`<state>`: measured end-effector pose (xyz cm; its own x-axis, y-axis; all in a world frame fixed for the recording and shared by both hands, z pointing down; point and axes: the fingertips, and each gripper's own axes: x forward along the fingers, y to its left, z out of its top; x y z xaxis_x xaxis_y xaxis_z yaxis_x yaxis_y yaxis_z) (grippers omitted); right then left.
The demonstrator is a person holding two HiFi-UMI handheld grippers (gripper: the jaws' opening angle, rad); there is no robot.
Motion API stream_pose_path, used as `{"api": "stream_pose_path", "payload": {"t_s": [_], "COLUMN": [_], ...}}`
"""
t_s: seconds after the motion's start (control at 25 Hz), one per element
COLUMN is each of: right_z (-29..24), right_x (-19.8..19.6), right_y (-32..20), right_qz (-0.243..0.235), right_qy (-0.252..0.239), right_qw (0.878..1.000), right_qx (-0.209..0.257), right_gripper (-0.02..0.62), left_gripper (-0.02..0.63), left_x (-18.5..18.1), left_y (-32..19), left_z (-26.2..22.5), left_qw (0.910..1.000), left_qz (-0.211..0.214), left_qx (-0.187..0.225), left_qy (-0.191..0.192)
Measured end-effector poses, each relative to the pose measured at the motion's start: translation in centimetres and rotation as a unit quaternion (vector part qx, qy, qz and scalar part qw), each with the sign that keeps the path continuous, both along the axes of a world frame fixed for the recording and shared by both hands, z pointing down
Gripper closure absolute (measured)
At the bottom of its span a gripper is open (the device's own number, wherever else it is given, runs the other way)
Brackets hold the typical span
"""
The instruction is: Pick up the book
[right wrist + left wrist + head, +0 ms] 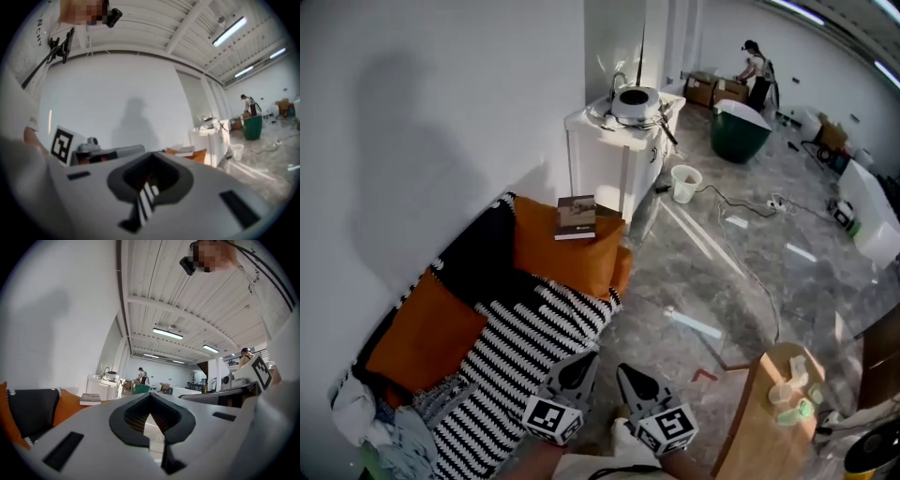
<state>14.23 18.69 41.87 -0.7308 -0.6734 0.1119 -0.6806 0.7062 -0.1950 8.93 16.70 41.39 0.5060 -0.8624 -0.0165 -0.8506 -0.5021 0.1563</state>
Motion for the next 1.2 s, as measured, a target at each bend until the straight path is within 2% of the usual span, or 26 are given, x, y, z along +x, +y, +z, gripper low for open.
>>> {"api": "stream_pose_path", "payload": {"t_s": [0.32,0.72,1.2], "right_z": [0.5,1.5,3.1], "right_x": [1.9,2.8,0.1], "right_y": [-5.4,-9.2,-12.6], "right_qz": [-0.032,-0.067,-0.103], "right_qy": [-0.001,-0.007,-0.003], "right_qw": [0.999,0.998,0.994], "right_qx": [-0.009,-0.02,-0.03], "right_gripper": [0.581,0.581,0.581], "left_gripper": [0.584,0.584,0.584], "left_x": [1.4,2.2,-0.9], "left_y": [-4.7,-7.9,-10.4], "left_z": [0.4,0.9,2.9], "left_qw": [0.9992,0.9969,0.9909], "left_qz": [-0.038,-0.075,-0.125], "left_qx": [-0.006,-0.012,-0.039], "left_qy": [-0.006,-0.019,-0.029]}}
